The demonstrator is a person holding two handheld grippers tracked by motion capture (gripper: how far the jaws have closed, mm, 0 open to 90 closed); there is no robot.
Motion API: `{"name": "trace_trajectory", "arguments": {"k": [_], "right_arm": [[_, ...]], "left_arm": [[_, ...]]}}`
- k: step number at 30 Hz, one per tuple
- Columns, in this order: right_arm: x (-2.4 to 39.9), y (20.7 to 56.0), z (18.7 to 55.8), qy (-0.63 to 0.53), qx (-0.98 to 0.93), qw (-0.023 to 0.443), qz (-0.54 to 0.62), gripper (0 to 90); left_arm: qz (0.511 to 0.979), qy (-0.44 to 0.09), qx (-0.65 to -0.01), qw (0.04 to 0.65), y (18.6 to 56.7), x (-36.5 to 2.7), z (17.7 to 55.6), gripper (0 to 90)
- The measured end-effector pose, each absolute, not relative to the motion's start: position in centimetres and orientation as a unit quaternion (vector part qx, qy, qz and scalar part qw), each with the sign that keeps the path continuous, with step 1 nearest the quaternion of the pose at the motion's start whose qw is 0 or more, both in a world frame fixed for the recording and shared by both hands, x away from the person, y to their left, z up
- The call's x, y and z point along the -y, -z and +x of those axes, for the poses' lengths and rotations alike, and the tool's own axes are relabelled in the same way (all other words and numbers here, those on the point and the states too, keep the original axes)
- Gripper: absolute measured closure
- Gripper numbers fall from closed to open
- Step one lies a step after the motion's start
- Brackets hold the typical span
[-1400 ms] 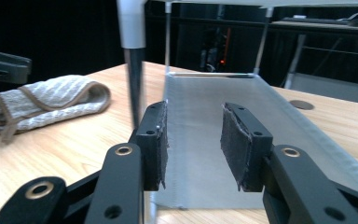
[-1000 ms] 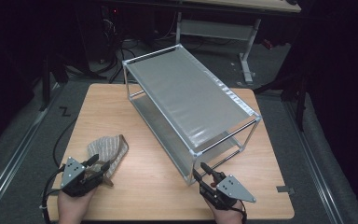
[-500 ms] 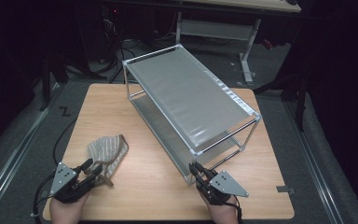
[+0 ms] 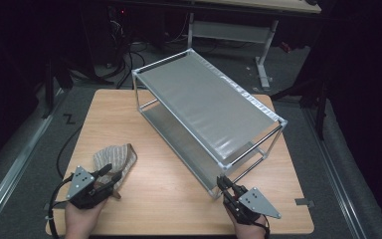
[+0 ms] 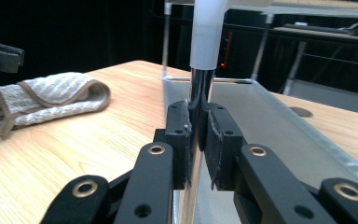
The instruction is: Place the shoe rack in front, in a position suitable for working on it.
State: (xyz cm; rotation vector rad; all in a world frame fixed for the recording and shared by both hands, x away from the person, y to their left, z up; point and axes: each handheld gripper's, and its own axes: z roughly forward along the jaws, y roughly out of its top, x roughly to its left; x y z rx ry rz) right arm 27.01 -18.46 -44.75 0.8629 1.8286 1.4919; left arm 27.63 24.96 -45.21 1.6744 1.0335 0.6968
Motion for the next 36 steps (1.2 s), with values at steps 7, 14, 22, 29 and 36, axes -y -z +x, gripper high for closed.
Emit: {"name": "trace_trajectory", "arguments": {"k": [7, 14, 22, 29, 36], "right_arm": [[21.4, 44.8, 25.3, -0.55, -0.673, 0.338, 0.361, 80.5], [24.0, 44.8, 24.3, -0.539, -0.65, 0.361, 0.396, 80.5], [26.9, 44.9, 24.5, -0.529, -0.619, 0.38, 0.439, 80.1], [27.5, 44.8, 24.7, -0.525, -0.617, 0.391, 0.436, 80.1], [28.3, 44.8, 25.2, -0.53, -0.608, 0.39, 0.444, 80.0]], "left_arm": [[0.709, -0.276, -0.402, 0.509, 45.1, -22.7, 29.6, 53.7], [0.72, -0.272, -0.385, 0.509, 45.0, -20.9, 30.8, 53.8], [0.706, -0.283, -0.407, 0.506, 44.0, -20.6, 32.7, 54.4], [0.714, -0.298, -0.411, 0.482, 41.9, -20.6, 36.8, 54.2], [0.708, -0.302, -0.443, 0.46, 41.7, -20.2, 42.3, 54.4]]}}
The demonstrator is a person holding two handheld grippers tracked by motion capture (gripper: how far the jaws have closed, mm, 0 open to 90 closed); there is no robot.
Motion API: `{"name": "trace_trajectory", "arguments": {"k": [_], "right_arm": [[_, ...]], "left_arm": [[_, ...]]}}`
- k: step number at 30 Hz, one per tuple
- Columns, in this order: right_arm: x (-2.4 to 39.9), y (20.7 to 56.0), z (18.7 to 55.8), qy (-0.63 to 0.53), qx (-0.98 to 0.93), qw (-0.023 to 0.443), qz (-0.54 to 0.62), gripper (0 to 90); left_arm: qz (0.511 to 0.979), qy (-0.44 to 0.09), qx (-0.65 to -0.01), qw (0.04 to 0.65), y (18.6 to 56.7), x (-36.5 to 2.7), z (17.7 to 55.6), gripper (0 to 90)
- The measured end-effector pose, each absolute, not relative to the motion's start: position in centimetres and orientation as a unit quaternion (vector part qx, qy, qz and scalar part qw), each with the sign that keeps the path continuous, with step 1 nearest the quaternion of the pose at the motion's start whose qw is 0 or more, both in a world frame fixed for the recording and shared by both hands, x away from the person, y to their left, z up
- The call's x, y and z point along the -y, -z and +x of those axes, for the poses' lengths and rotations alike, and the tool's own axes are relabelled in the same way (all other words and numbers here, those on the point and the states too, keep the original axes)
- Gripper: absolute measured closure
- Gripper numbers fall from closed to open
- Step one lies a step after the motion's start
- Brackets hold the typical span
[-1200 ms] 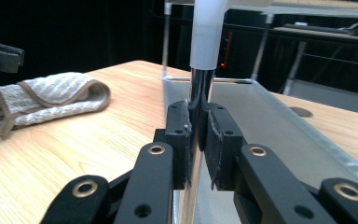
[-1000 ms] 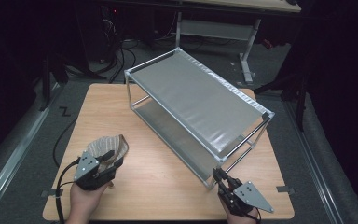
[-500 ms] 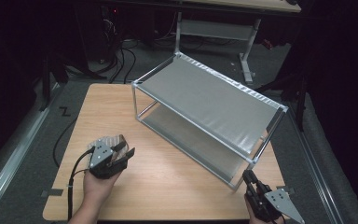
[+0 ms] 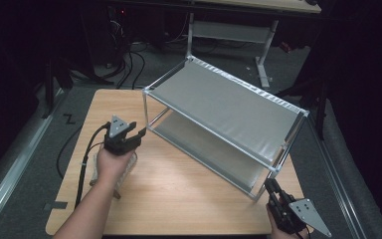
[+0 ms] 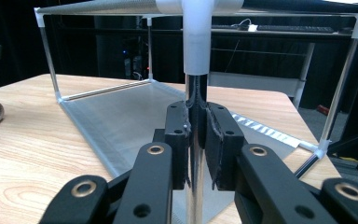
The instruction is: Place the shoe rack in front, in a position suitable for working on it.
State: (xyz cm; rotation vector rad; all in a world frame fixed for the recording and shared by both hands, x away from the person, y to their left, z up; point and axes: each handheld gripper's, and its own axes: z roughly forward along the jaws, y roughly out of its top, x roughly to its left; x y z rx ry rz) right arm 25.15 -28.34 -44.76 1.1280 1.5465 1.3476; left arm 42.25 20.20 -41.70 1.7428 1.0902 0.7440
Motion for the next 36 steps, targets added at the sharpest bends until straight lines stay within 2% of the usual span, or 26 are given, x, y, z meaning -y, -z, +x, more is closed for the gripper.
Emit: {"name": "trace_trajectory", "arguments": {"k": [8, 16, 18, 21, 28, 36], "right_arm": [[28.6, 44.8, 25.3, -0.534, -0.607, 0.388, 0.442, 80.0], [28.8, 44.8, 25.3, -0.537, -0.607, 0.386, 0.441, 79.9], [28.7, 44.8, 25.3, -0.538, -0.606, 0.385, 0.442, 79.9], [28.7, 44.9, 25.3, -0.538, -0.606, 0.384, 0.443, 80.0], [28.5, 44.8, 25.2, -0.538, -0.609, 0.383, 0.44, 80.0], [26.6, 44.7, 24.7, -0.542, -0.633, 0.371, 0.41, 80.0]], "left_arm": [[0.696, -0.313, -0.462, 0.452, 41.7, -19.9, 47.5, 58.7], [0.677, -0.332, -0.473, 0.455, 41.3, -19.2, 50.4, 61.9], [0.663, -0.325, -0.489, 0.465, 41.4, -19.3, 50.7, 66.6], [0.664, -0.339, -0.484, 0.458, 41.7, -18.8, 50.7, 79.6], [0.669, -0.345, -0.482, 0.449, 41.5, -19.4, 50.1, 81.0], [0.662, -0.348, -0.491, 0.447, 41.7, -22.7, 48.0, 80.9]]}}
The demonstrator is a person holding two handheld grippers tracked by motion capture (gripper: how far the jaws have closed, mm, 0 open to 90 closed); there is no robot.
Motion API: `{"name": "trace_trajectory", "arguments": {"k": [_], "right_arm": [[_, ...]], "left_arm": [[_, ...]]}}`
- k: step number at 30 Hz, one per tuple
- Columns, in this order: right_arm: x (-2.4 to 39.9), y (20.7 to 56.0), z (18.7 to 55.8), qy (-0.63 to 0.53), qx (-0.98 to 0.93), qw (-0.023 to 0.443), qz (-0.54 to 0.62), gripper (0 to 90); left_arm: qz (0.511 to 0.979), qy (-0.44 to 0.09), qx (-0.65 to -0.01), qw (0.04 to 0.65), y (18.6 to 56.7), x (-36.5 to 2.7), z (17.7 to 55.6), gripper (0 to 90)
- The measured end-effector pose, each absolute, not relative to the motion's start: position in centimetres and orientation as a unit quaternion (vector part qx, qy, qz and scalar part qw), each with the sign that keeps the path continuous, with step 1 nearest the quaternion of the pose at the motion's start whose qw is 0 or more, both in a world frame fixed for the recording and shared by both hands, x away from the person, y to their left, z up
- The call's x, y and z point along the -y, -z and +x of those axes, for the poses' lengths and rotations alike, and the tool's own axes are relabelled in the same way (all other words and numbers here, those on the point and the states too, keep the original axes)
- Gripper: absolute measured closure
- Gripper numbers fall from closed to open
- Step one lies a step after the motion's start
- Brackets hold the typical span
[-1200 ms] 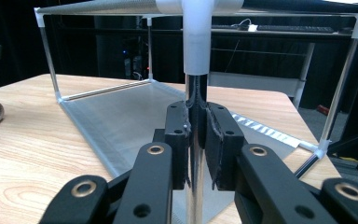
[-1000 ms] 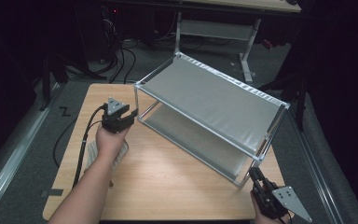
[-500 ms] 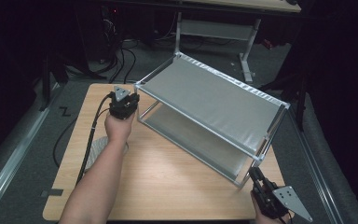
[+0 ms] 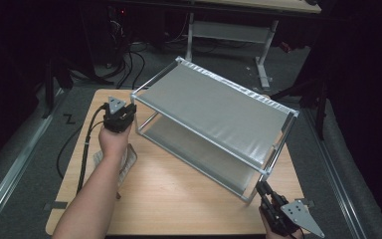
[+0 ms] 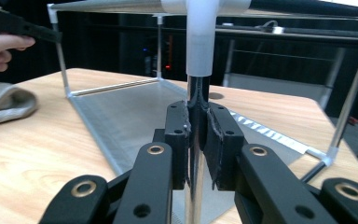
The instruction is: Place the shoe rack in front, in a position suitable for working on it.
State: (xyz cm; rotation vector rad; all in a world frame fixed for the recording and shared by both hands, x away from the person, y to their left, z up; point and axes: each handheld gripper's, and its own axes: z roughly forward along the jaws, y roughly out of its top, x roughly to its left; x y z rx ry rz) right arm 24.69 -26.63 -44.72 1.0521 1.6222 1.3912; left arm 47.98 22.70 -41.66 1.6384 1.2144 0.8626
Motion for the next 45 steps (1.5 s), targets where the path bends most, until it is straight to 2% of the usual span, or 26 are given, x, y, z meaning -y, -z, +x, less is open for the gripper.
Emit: {"name": "trace_trajectory", "arguments": {"k": [12, 18, 24, 33, 39, 45], "right_arm": [[22.2, 44.8, 23.9, -0.56, -0.676, 0.329, 0.347, 80.0], [21.4, 44.9, 24.3, -0.561, -0.684, 0.322, 0.337, 80.0], [20.6, 44.8, 24.8, -0.566, -0.691, 0.314, 0.322, 79.9], [19.1, 44.7, 25.7, -0.572, -0.702, 0.299, 0.302, 79.9], [18.8, 44.6, 26.0, -0.576, -0.702, 0.294, 0.298, 80.0], [18.8, 44.6, 26.0, -0.575, -0.703, 0.295, 0.297, 79.9]], "left_arm": [[0.642, -0.35, -0.515, 0.447, 41.8, -28.0, 46.3, 79.6], [0.652, -0.339, -0.507, 0.451, 42.0, -29.0, 44.0, 67.1], [0.67, -0.319, -0.488, 0.459, 42.8, -28.9, 39.4, 62.3], [0.679, -0.297, -0.493, 0.456, 45.1, -28.0, 33.0, 54.1], [0.695, -0.277, -0.502, 0.432, 46.9, -26.9, 30.3, 49.8], [0.698, -0.288, -0.511, 0.41, 48.5, -26.6, 29.0, 47.0]]}}
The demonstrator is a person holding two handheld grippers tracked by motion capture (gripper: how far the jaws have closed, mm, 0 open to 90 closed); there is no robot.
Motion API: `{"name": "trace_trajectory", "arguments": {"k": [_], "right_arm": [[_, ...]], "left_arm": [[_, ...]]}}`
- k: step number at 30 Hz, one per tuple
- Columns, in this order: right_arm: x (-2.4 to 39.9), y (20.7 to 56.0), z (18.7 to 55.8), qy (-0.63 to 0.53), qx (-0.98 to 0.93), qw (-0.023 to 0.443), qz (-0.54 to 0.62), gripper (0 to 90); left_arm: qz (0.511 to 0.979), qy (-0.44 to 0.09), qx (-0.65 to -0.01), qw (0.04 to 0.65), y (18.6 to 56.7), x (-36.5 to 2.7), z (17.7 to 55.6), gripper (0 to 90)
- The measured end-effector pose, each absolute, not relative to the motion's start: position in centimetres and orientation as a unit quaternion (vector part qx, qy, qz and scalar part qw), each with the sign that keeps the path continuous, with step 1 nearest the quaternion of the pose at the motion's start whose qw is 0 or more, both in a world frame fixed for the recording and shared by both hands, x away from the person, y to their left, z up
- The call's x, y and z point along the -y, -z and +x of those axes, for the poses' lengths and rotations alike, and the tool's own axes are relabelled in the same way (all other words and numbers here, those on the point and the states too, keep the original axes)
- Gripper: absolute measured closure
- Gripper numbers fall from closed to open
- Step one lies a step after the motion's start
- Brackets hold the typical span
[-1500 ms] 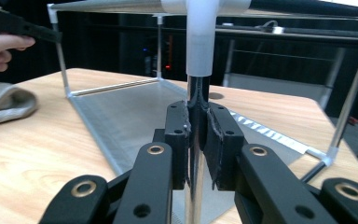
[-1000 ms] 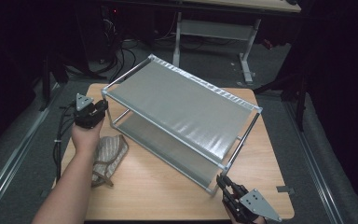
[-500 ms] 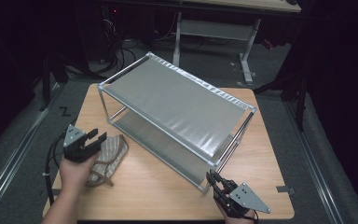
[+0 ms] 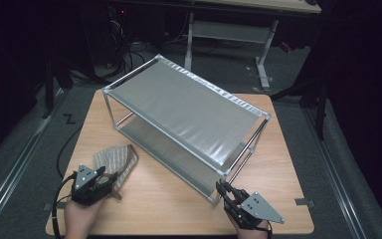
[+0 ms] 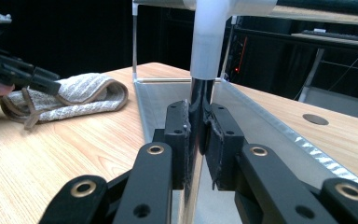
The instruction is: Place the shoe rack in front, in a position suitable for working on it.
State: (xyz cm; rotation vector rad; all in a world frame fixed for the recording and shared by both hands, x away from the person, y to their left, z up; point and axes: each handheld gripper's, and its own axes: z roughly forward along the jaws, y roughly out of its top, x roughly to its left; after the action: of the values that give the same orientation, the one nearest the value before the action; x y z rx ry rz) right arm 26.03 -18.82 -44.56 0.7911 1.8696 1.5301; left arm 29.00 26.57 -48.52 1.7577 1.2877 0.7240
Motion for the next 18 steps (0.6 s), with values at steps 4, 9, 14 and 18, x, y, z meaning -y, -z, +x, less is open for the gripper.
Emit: {"name": "trace_trajectory", "arguments": {"k": [4, 9, 14, 18], "right_arm": [[18.9, 44.6, 26.0, -0.575, -0.702, 0.295, 0.298, 79.8], [18.9, 44.5, 25.9, -0.575, -0.702, 0.298, 0.297, 79.8], [19.0, 44.5, 25.8, -0.575, -0.702, 0.298, 0.297, 79.6], [19.0, 44.5, 25.8, -0.575, -0.701, 0.298, 0.298, 79.6]], "left_arm": [[0.702, -0.282, -0.52, 0.396, 49.2, -26.7, 29.1, 47.9], [0.702, -0.315, -0.515, 0.378, 49.0, -26.5, 28.9, 43.8], [0.7, -0.29, -0.53, 0.381, 49.2, -26.9, 29.3, 33.5], [0.712, -0.263, -0.544, 0.357, 50.0, -27.0, 29.9, 32.9]]}}
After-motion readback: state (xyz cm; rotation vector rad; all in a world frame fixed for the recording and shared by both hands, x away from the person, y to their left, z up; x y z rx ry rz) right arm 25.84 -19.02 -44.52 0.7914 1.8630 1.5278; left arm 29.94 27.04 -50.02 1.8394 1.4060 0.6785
